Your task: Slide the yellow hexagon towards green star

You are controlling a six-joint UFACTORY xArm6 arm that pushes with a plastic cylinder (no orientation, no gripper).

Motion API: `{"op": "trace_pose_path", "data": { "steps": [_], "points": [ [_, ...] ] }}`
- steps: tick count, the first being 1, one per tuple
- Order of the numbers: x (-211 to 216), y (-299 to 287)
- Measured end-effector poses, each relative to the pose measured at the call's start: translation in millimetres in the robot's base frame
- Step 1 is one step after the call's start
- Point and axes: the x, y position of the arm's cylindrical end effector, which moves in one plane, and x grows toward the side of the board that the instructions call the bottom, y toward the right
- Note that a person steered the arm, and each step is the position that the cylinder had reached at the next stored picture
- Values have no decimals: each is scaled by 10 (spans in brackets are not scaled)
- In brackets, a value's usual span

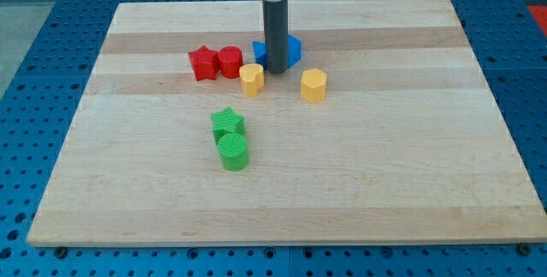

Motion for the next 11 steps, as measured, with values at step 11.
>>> {"op": "trace_pose_path", "data": {
  "steps": [11],
  "points": [
    [1042, 657]
  ]
}}
